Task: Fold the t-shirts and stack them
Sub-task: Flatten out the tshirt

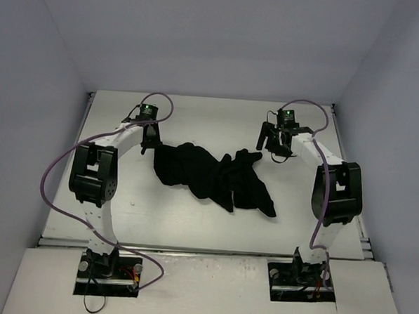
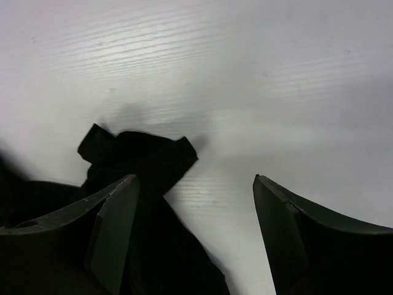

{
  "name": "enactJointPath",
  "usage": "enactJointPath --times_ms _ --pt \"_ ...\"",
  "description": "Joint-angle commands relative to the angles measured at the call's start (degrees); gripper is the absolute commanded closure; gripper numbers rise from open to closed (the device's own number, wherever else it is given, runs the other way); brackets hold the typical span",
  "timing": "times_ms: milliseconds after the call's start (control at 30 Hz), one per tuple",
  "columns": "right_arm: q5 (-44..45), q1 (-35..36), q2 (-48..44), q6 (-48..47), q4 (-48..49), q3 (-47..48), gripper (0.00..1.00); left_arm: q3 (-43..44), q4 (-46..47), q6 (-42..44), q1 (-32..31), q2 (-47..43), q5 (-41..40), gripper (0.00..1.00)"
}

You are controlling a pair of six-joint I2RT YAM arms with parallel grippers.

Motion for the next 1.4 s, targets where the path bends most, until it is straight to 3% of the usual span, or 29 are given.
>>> enactJointPath --times_ms 0,200,367,400,600,833,1167,1367 --pt "-6.8 0.5 4.3 0.2 3.4 3.5 0.29 0.3 1.4 2.7 0.3 -8.2 0.3 1.0" --pt "-8.8 0.5 10.3 2.7 6.0 4.3 0.44 1.6 -1.3 5.1 0.5 -10.5 -0.2 1.0" --pt "-5.4 0.5 10.0 0.8 6.4 6.0 0.97 3.0 -1.9 5.3 1.4 -12.3 -0.7 1.0" --pt "-3.2 0.7 9.1 0.2 6.4 6.4 0.99 3.7 -2.5 5.3 1.8 -12.5 -0.7 1.0" --pt "7.0 0.1 -3.0 -8.1 6.2 14.2 1.0 13.9 -3.5 3.3 7.6 -16.1 0.8 1.0" --pt "9.9 -0.7 -13.2 -13.4 6.0 23.6 1.0 29.3 -4.7 1.6 10.3 -17.6 5.5 1.0" --pt "16.0 -1.9 -18.3 -18.5 6.0 31.2 1.0 46.5 -3.4 2.7 12.9 -15.9 9.6 1.0" --pt "17.7 -2.0 -23.0 -21.8 6.0 34.4 1.0 50.6 -6.0 1.4 15.2 -18.7 11.4 1.0"
